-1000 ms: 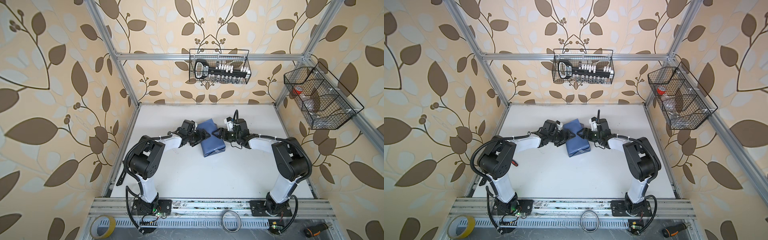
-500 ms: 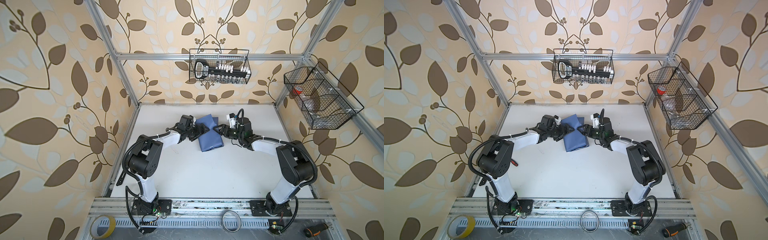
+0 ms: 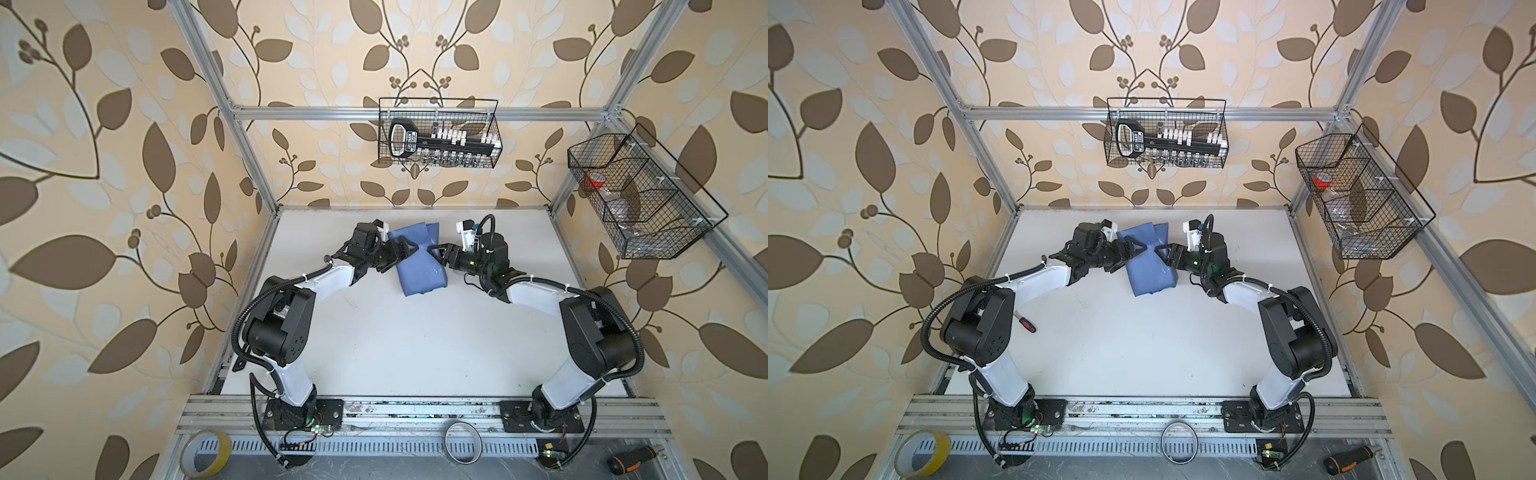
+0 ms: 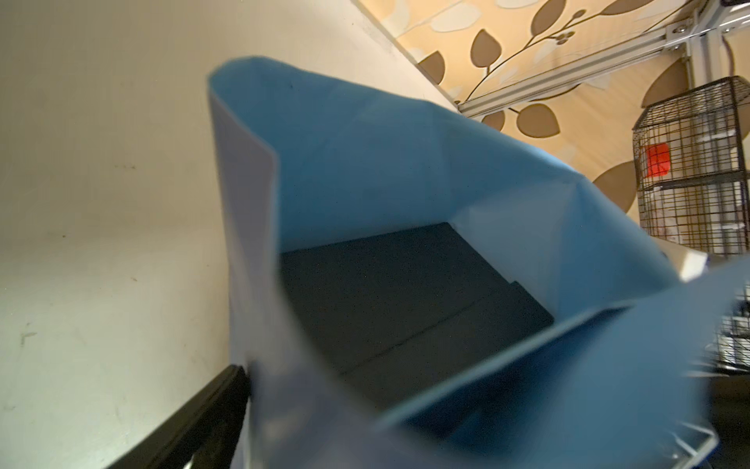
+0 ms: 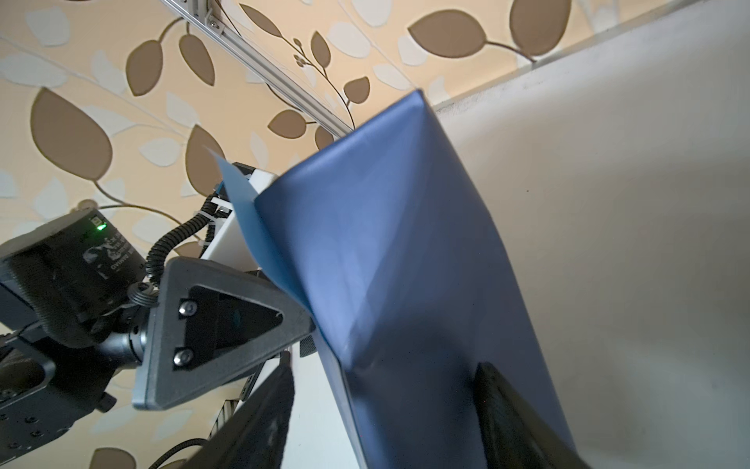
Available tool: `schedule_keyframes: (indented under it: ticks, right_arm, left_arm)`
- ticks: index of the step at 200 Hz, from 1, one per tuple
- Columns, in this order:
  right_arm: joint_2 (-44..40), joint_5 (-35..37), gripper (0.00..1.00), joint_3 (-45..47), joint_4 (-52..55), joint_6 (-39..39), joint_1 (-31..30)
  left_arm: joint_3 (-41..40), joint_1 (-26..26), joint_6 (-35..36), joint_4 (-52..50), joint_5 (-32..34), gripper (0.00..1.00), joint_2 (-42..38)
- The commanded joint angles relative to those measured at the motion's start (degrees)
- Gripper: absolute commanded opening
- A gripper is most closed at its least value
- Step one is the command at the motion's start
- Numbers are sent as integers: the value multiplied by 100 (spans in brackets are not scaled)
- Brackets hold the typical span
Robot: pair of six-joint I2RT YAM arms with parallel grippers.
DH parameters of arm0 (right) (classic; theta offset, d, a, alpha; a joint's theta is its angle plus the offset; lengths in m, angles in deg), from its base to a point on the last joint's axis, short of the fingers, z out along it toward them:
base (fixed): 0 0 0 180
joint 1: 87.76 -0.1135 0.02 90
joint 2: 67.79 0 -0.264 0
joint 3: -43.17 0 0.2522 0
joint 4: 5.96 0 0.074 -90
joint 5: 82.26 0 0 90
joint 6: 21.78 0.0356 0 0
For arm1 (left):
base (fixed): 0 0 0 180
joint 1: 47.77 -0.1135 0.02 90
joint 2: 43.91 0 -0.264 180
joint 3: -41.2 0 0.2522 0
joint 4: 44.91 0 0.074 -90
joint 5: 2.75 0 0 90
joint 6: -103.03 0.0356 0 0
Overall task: Wrap a gift box in wrapping paper
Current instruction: Stand up the gift box at the center of the table.
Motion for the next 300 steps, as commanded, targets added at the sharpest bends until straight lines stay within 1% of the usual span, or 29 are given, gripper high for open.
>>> schedule_keyframes:
  ticks: [1, 41, 66, 92, 124, 153, 191, 206, 226, 254, 281, 300]
  right_arm:
    - [-188, -66, 71, 205, -237, -185, -218]
    - [-267, 53, 70, 650, -803, -114, -279]
    - [-260, 43, 69, 932, -1279, 83, -327]
    - [-306, 98, 69, 1183, -1553, 241, -402]
    - [-472, 263, 68, 1428, -1597, 316, -545]
    - [-733, 587, 67, 1541, -1234, 251, -703]
    - [-1115, 1435, 62, 1542, -320, -27, -964]
    - [-1147, 1765, 59, 1414, 112, -104, -1022]
    - [-1093, 2013, 55, 1317, 514, -210, -1048]
    - [-991, 2214, 49, 1429, 714, -340, -1056]
    - [-950, 2255, 46, 1602, 668, -436, -1057]
    - [-952, 2224, 45, 1632, 645, -483, -1057]
  left_arm:
    - [35, 65, 127, 809, -547, 97, -524]
    - [-430, 65, 89, 1136, -573, 98, -777]
    - [-714, 66, 56, 1220, -621, 92, -829]
    - [-1092, 74, 56, 1293, -569, 86, -957]
    - [-1460, 142, 163, 1209, -454, 83, -1174]
    - [-1656, 331, 545, 758, 14, 82, -1498]
    - [-1603, 548, 858, 161, 686, 72, -1623]
    - [-1524, 584, 919, 27, 855, 67, -1608]
    - [-1347, 627, 1034, -257, 1043, 63, -1565]
    - [-1338, 646, 1148, -376, 1270, 62, -1574]
    - [-1238, 646, 1381, -626, 1603, 69, -1563]
    - [-1128, 637, 1526, -868, 1961, 70, -1565]
